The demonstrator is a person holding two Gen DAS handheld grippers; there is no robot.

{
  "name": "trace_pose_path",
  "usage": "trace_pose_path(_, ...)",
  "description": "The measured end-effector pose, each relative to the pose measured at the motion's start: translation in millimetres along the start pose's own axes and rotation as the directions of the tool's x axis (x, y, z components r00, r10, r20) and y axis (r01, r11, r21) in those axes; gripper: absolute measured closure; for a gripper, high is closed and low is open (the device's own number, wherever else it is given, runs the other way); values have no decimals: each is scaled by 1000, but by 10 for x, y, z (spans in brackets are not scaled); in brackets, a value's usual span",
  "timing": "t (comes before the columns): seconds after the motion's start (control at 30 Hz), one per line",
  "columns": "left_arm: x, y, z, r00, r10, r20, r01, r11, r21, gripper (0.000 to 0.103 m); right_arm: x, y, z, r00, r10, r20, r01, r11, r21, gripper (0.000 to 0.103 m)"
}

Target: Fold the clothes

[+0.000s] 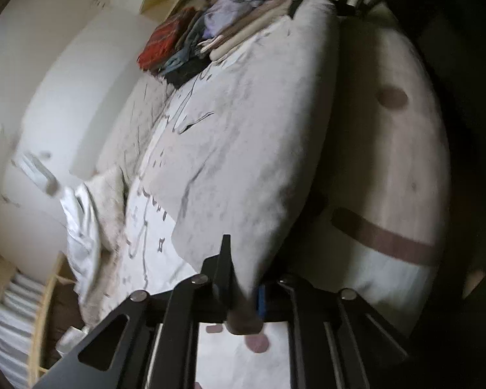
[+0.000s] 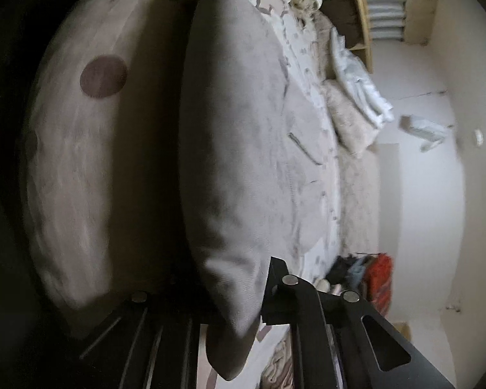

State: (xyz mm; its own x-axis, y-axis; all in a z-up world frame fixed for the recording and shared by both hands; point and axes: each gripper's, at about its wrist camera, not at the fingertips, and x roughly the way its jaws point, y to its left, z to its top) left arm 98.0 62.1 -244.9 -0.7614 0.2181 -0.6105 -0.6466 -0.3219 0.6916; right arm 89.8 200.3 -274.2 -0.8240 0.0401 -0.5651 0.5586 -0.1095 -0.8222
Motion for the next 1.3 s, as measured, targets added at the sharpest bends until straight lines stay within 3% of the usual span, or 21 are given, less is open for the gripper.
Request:
trace_pose_path(0.2, -234, 668, 291, 997, -71, -8, 68, 978, -199, 94, -242, -707, 30, 998, 67, 7, -67, 984, 163, 95)
trace_pose_path(0.33, -502, 1048, 426, 989, -150, 13, 147, 936, -320, 94, -429, -1117, 45, 991, 131, 25, -132, 953, 272, 95)
trace_pose_path(0.4, -717, 1143, 446, 976, -216, 34, 213, 906, -366, 94, -557, -1277, 63, 984, 175, 42, -180, 933, 311, 95)
trace_pose_path(0.5, -992, 1144, 421, 928, -372, 28, 348, 835, -427, 94, -819, -1381, 57, 954, 289, 75, -296, 880, 371, 95)
trace_pose_path(0.63, -1145, 1037, 359, 816, -578, -7, 493, 701, -516, 94, -1197, -1327, -4, 858, 495, 137, -496, 731, 469, 95)
trace_pose_path(0.67, -1126, 1024, 370, 798, -602, -19, 507, 689, -518, 94, -1253, -1311, -21, 832, 534, 151, -533, 694, 484, 95)
trace_pose_path(0.77, -954, 1050, 452, 781, -623, -41, 523, 688, -503, 94, -1217, -1291, -62, 790, 591, 161, -579, 634, 514, 95)
trace_pose_path(0.83, -773, 1161, 515, 781, -622, -49, 520, 692, -500, 94, -1091, -1346, -85, 777, 609, 162, -589, 610, 530, 95)
trace_pose_path(1.0, -111, 1540, 649, 758, -647, -86, 512, 671, -536, 94, -495, -1729, -109, 737, 655, 166, -619, 555, 556, 95)
trace_pose_path(1.13, 435, 1746, 670, 713, -692, -114, 518, 630, -578, 94, 1, -1989, -117, 685, 713, 149, -661, 522, 540, 95)
trace_pose_path(1.3, 1073, 1864, 667, 670, -725, -160, 518, 610, -599, 94, 688, -2091, -92, 660, 745, 95, -668, 524, 527, 95)
